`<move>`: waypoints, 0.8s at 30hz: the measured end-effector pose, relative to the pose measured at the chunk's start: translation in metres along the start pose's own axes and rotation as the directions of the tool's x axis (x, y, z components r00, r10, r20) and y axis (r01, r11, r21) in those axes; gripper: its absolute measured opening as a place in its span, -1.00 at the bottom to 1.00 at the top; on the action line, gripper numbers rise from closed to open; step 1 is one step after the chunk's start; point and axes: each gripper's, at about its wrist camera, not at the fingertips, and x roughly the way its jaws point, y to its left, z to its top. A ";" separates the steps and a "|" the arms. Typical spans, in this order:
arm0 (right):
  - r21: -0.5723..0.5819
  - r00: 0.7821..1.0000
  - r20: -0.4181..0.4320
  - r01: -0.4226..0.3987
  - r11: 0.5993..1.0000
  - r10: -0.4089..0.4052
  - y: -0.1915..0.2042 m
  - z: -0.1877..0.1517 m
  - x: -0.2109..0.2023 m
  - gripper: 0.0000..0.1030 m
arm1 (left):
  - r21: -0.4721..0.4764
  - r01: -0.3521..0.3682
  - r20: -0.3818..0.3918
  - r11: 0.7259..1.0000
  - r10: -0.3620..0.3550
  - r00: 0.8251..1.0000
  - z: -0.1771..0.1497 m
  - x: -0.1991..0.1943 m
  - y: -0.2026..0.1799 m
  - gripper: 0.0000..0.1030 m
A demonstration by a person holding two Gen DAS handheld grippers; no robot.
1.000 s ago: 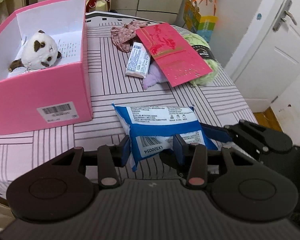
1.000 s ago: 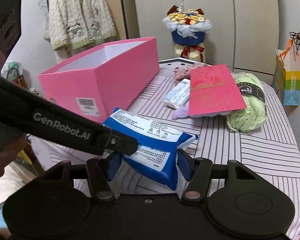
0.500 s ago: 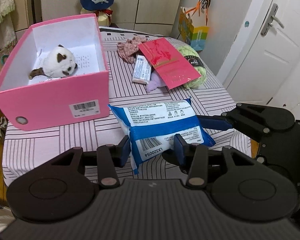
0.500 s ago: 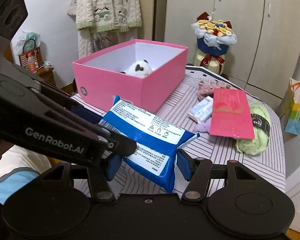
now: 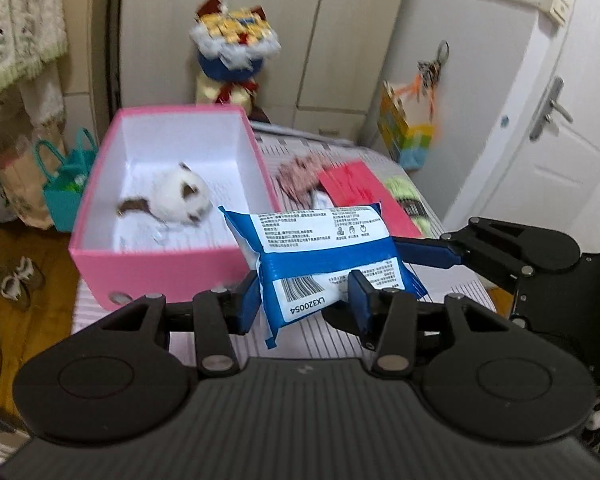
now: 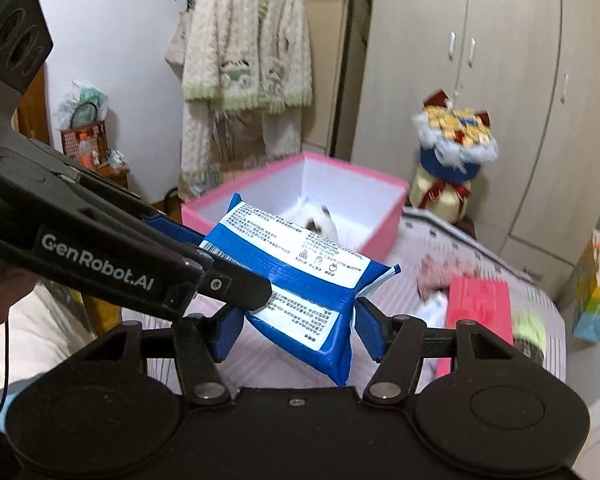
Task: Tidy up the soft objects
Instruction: 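Lift the blue packet with the left tool and drop it into the pink box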
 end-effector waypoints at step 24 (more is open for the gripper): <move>0.095 0.972 -0.163 -0.155 0.983 0.169 -0.034 0.055 0.162 0.41 | -0.224 -0.070 -0.140 0.972 0.039 0.989 0.055 0.104 0.126 -0.14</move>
